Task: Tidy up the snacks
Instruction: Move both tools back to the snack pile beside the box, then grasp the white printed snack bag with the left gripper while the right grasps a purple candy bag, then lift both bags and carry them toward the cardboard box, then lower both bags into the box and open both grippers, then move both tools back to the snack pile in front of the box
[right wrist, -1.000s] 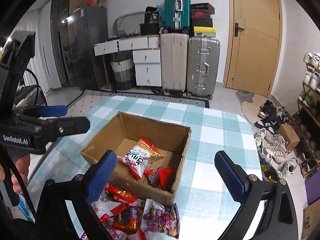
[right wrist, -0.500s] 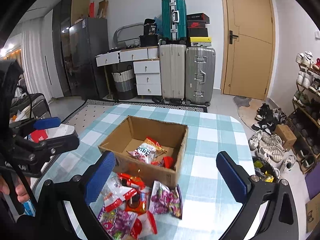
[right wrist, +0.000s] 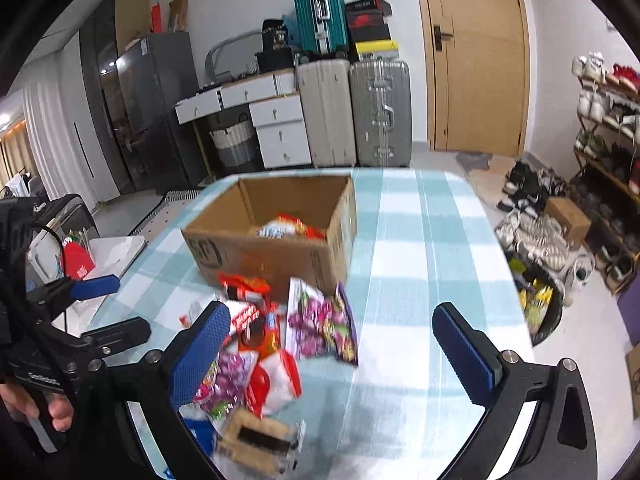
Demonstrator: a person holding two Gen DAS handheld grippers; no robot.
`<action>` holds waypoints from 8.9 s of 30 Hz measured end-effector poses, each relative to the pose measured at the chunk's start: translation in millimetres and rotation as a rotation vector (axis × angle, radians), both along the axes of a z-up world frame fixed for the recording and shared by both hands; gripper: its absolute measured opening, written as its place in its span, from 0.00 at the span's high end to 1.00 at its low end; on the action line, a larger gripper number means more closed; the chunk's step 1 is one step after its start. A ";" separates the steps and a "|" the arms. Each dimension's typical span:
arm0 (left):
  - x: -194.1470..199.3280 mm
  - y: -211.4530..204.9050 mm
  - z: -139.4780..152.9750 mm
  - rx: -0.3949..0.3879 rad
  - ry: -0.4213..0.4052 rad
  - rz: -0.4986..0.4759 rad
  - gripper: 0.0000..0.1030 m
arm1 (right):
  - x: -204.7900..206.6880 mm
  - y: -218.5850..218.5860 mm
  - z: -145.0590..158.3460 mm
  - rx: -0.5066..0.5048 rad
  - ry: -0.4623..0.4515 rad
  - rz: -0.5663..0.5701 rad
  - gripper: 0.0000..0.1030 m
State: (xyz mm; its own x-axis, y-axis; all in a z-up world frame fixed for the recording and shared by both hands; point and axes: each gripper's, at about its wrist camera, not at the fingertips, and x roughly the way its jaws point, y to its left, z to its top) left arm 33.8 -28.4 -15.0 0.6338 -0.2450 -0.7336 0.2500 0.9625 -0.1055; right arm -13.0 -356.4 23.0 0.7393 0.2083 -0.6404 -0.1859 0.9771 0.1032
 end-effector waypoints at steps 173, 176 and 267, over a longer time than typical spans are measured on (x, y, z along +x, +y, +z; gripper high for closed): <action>94.4 42.4 71.3 -0.244 -0.042 -0.051 0.55 | 70.6 38.6 36.3 0.176 -0.071 0.175 0.59; 113.2 35.6 87.5 -0.231 -0.034 -0.050 0.55 | 84.6 42.6 56.2 0.171 -0.084 0.178 0.59; 19.3 9.1 -11.4 -0.047 -0.096 -0.072 0.01 | 10.5 10.1 -6.2 0.109 -0.092 0.066 0.00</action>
